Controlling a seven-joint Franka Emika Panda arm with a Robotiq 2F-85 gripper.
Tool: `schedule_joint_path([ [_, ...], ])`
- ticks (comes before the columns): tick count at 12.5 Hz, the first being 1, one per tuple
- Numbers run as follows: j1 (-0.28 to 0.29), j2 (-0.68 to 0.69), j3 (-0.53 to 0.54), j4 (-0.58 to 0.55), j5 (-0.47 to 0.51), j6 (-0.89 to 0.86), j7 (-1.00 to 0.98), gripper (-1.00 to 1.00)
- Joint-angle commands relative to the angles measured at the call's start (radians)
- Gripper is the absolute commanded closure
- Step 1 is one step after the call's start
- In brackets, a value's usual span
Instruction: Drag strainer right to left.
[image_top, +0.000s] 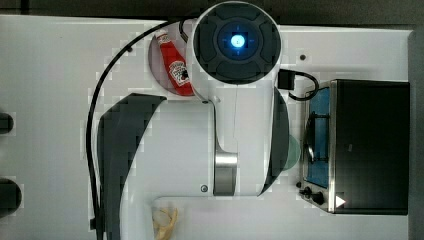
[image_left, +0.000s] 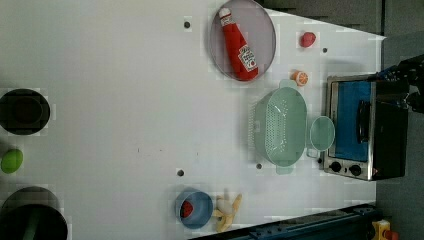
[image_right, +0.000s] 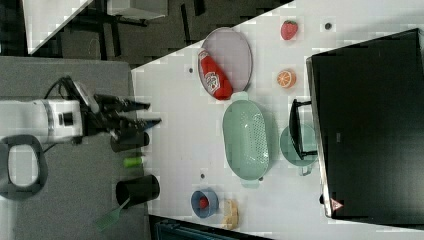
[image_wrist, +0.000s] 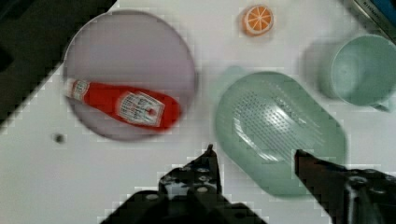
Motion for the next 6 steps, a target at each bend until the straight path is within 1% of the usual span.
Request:
schedule_joint_path([
  [1,0.001,-0.537,-0.062,-0.307,-0.049,-0.190,0.009,-0.60],
  [3,0.001,-0.530,-0.060,-0.307,-0.049,-0.169,0.009,-1.00],
  [6,0.002,-0.484,-0.058,-0.326,-0.049,-0.135,0.009,-1.00],
])
